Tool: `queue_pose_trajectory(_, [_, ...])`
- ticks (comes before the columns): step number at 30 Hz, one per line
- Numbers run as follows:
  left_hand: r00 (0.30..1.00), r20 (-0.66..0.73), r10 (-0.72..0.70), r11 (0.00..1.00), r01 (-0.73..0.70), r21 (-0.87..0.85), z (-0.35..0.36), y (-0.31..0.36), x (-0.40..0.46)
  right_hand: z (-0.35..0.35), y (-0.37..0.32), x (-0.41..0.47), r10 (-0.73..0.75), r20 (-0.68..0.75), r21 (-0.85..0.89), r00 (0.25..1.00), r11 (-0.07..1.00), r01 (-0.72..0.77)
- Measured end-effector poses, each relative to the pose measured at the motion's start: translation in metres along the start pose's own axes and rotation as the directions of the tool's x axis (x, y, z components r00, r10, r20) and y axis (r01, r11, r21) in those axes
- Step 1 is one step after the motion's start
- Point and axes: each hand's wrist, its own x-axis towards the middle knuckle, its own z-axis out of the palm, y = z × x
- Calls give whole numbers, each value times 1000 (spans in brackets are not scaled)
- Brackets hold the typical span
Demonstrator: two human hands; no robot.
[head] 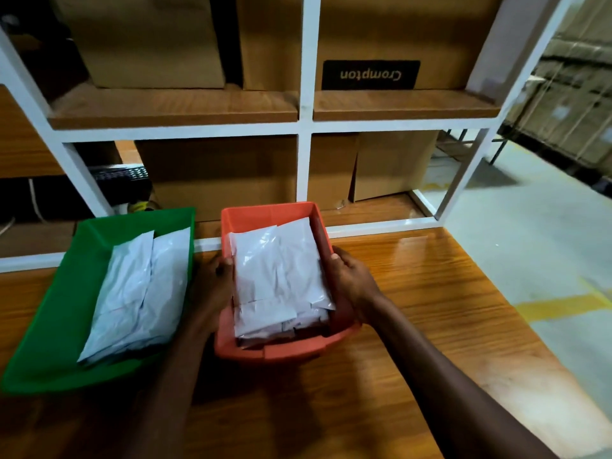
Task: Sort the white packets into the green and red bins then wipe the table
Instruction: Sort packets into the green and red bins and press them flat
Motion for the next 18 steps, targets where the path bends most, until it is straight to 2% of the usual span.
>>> queue_pose_trajectory(3, [998,55,-15,986,24,-166,18,20,-13,-28,3,2,13,5,106,1000,994,-13])
queue_pose_trajectory(7, [996,92,7,959,19,-283,77,59,-33,-105,23,12,74,-20,119,997,990,-71])
queue_pose_trajectory(12, [993,103,51,952,-17,-307,189,114,-60,-226,54,31,92,-86,125,992,989,-81])
queue_pose_trajectory(18, [992,124,-6,950,44,-309,295,154,-93,-335,86,48,93,-99,47,991,995,-89])
